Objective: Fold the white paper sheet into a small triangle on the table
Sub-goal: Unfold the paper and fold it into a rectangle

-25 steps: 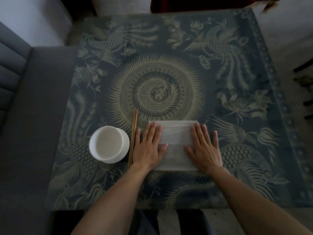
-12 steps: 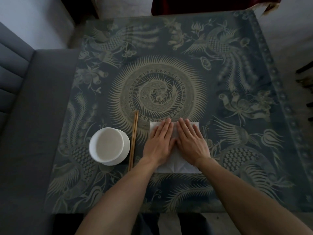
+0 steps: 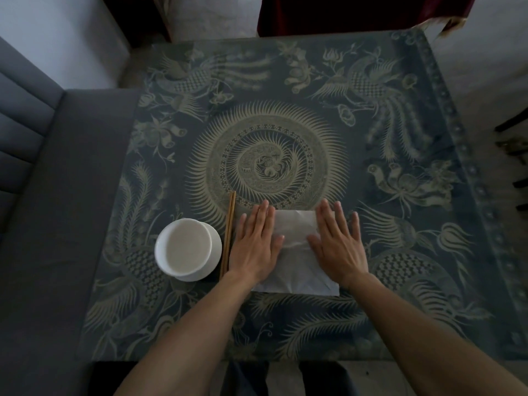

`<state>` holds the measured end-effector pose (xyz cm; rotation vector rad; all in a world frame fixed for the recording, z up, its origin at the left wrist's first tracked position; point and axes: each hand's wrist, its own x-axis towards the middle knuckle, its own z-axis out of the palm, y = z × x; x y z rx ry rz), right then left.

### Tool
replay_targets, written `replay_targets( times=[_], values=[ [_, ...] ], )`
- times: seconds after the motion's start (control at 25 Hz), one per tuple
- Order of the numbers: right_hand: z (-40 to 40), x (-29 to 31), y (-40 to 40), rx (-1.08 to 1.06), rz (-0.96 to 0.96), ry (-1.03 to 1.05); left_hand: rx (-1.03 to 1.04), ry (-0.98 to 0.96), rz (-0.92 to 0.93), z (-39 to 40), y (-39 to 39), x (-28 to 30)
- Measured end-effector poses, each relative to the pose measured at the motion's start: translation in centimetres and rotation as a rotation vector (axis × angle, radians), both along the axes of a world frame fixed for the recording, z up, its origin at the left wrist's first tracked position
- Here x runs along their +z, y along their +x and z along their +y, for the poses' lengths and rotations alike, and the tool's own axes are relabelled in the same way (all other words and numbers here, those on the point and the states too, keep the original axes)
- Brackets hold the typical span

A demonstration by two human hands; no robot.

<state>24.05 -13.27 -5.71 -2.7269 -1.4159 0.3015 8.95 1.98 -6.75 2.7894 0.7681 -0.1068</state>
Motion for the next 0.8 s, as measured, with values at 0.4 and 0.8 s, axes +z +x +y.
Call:
replay_targets(
  times=[0.4, 0.8],
  values=[
    [-3.8, -1.3, -7.5, 0.01, 0.08, 0.006, 0.001, 0.003, 0.064, -6.4, -3.2, -0.1],
    [-7.9, -1.0, -3.6, -0.085, 0.049, -0.081, 0.075, 0.071, 0.179, -5.0, -6.8, 0.3]
  ],
)
